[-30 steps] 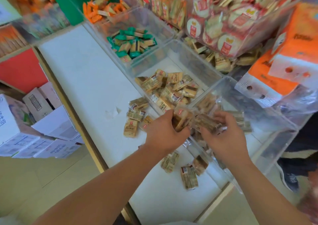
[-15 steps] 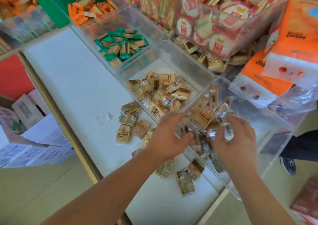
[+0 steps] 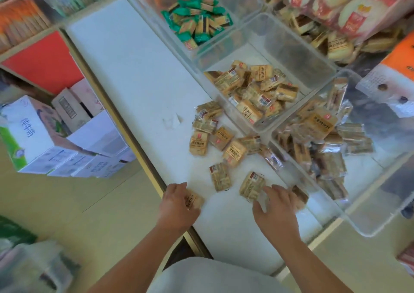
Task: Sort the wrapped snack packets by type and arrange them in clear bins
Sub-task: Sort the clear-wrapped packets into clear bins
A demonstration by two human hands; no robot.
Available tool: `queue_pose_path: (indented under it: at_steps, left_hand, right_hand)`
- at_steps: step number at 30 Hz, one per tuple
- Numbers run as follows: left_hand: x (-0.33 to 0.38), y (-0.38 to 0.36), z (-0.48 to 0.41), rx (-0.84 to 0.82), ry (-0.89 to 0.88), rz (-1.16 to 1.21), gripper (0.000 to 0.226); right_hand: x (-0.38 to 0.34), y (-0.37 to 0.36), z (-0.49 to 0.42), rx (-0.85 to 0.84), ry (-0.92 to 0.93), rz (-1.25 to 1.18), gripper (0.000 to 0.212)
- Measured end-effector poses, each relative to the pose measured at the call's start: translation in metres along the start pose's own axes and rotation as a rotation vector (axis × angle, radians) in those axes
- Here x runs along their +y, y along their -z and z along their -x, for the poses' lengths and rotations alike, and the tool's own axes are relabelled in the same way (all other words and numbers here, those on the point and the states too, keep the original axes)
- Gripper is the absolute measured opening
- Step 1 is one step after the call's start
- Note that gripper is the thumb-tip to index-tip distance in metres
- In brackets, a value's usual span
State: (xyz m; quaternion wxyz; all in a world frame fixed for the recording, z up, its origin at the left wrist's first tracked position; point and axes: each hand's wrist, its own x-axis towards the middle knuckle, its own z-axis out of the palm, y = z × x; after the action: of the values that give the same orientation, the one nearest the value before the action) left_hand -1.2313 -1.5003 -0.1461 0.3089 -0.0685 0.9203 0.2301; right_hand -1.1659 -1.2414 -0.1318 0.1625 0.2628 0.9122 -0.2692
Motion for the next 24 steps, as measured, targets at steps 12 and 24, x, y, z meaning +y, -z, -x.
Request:
queue_pose_path:
  at_steps: [12,24]
  left_hand:
    - [0.011,-0.003,-0.018,0.011,0.037,-0.184,0.075]
    - [0.054,0.025,-0.050,0.132,-0.138,0.213,0.047]
  right_hand:
    - [0.013,0.004,-0.002,0.181,0.107,0.144,0.041]
    - [-0.015,0.021,-0.050,0.077,0.240,-0.020,0.075]
